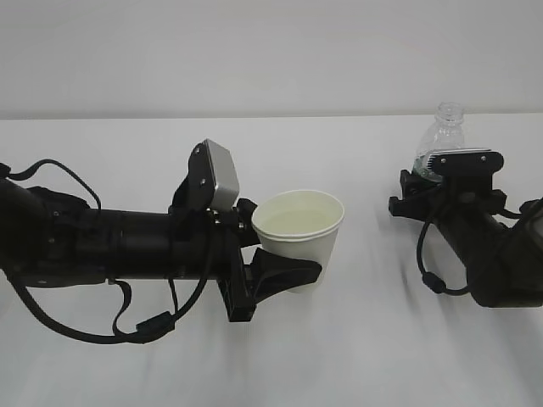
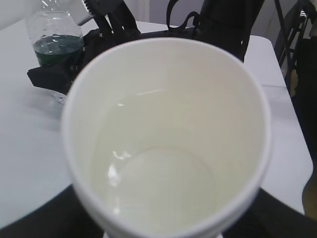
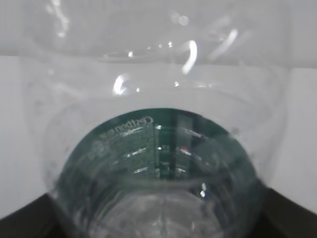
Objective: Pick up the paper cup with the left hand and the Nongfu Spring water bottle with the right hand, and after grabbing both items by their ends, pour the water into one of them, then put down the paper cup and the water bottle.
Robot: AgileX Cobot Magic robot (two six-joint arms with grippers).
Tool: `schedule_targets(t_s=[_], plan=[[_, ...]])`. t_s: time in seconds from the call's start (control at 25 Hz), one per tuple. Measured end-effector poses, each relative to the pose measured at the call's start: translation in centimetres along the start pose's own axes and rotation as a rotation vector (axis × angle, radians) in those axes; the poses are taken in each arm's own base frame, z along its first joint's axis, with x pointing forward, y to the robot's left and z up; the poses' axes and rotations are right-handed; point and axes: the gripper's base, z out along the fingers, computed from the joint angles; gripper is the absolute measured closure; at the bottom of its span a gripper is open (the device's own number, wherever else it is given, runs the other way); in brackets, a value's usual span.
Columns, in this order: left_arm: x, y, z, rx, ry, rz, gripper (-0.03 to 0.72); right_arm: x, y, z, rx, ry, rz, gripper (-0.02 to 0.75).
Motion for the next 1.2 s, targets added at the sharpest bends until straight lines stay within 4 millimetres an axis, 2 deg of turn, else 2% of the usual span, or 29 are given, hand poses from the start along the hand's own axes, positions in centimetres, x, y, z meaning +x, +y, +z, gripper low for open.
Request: schedule_targets(t_s=[0.24,0.52,0.76,1.2], plan=[[0.0,0.0,0.0,0.000,0.000,0.000,0.249,0.0,0.0,0.0,-0.001,0.007,0.000,0.190],[0.0,0.0,0.0,0.000,0.000,0.000,0.249,0.1,0.0,0.0,-0.001,0.009,0.000,0.182],[0.0,0.0,0.0,0.000,0.000,0.000,0.250,1.0,-0.2,-1.4,-0.001,0.042,-0.008,0.181],[0.0,0.0,0.0,0.000,0.000,0.000,0.250,-1.2,-0.2,-3.4,-0.037,0.010,-0.022,0.178]])
